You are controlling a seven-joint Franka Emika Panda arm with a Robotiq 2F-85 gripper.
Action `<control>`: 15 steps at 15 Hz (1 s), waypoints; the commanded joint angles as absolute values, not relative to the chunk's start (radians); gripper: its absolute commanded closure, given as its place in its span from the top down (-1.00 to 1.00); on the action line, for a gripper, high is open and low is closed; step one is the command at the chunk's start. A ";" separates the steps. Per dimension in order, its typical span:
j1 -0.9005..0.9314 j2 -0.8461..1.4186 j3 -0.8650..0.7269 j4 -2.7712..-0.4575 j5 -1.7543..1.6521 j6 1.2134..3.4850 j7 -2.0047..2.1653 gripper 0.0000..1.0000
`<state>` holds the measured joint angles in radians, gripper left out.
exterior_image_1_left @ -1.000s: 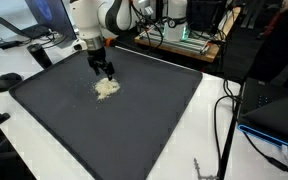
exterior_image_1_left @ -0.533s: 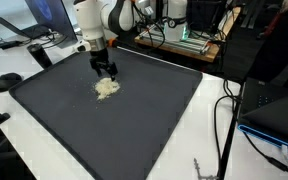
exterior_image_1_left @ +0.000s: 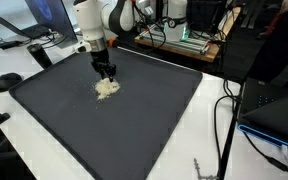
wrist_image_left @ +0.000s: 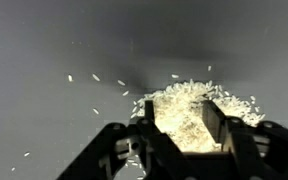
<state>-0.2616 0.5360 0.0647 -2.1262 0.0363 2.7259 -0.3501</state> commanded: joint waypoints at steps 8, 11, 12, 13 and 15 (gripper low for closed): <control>-0.191 0.537 0.000 -2.042 0.001 2.578 -0.293 -1.00; -0.170 0.539 -0.013 -2.014 0.005 2.530 -0.260 -0.98; -0.161 0.539 -0.020 -2.006 0.001 2.511 -0.247 -0.98; -0.152 0.539 -0.026 -1.999 -0.004 2.500 -0.234 -0.98; -0.143 0.540 -0.032 -1.986 -0.006 2.475 -0.218 -0.98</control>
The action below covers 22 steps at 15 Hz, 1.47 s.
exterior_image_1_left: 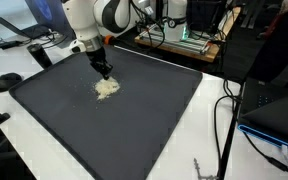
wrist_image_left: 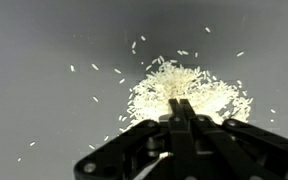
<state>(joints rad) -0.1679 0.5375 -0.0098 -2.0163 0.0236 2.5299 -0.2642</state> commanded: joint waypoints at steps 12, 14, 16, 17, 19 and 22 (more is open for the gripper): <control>-0.127 0.543 -0.044 -1.959 -0.018 2.422 -0.185 -0.98; -0.126 0.542 -0.043 -1.958 -0.019 2.413 -0.190 -0.42; -0.120 0.541 -0.046 -1.957 -0.025 2.403 -0.183 -0.26; -0.121 0.540 -0.044 -1.957 -0.025 2.398 -0.185 -0.15; -0.123 0.529 -0.041 -1.961 -0.022 2.383 -0.188 0.14; -0.113 0.504 -0.048 -1.965 -0.030 2.343 -0.167 0.55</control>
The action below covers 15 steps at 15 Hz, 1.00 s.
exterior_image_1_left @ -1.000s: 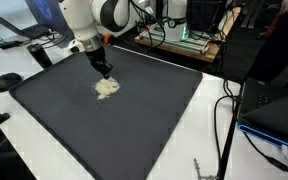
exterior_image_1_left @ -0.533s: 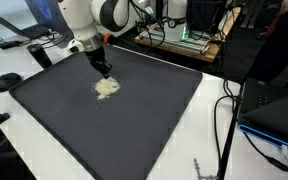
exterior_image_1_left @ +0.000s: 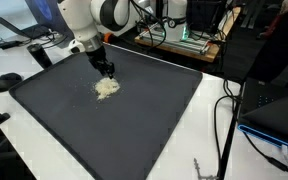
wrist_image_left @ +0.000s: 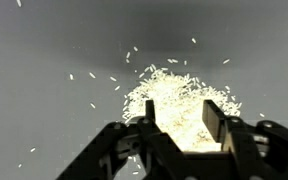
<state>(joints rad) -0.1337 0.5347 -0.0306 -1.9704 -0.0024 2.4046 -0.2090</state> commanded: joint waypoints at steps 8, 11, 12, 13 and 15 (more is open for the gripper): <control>0.007 0.419 -0.094 -1.912 -0.134 2.127 0.139 1.00; 0.067 0.423 -0.099 -1.846 -0.184 2.026 0.315 1.00; 0.087 0.432 -0.101 -1.823 -0.205 2.008 0.378 1.00; 0.103 0.440 -0.099 -1.805 -0.219 1.995 0.426 1.00; 0.141 0.453 -0.105 -1.785 -0.273 2.011 0.536 1.00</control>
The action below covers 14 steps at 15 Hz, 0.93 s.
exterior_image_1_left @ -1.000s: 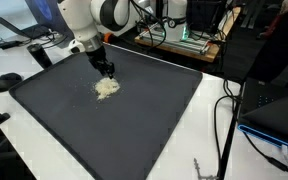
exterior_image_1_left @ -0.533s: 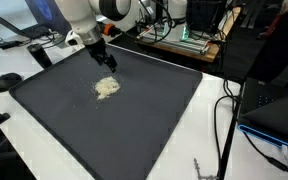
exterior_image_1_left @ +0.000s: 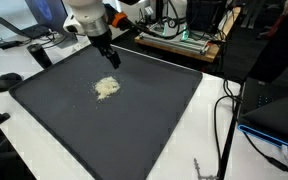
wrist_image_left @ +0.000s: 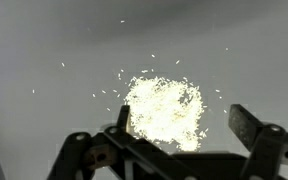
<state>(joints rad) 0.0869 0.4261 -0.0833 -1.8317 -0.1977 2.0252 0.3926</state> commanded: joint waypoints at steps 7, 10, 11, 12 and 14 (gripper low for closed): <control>0.242 0.559 -0.107 -1.679 -0.422 1.922 0.820 1.00; 0.261 0.611 -0.105 -1.644 -0.414 1.921 0.918 1.00; 0.269 0.625 -0.112 -1.639 -0.418 1.934 0.967 1.00; 0.270 0.639 -0.109 -1.635 -0.411 1.940 0.994 1.00; 0.275 0.650 -0.111 -1.651 -0.413 1.965 1.052 1.00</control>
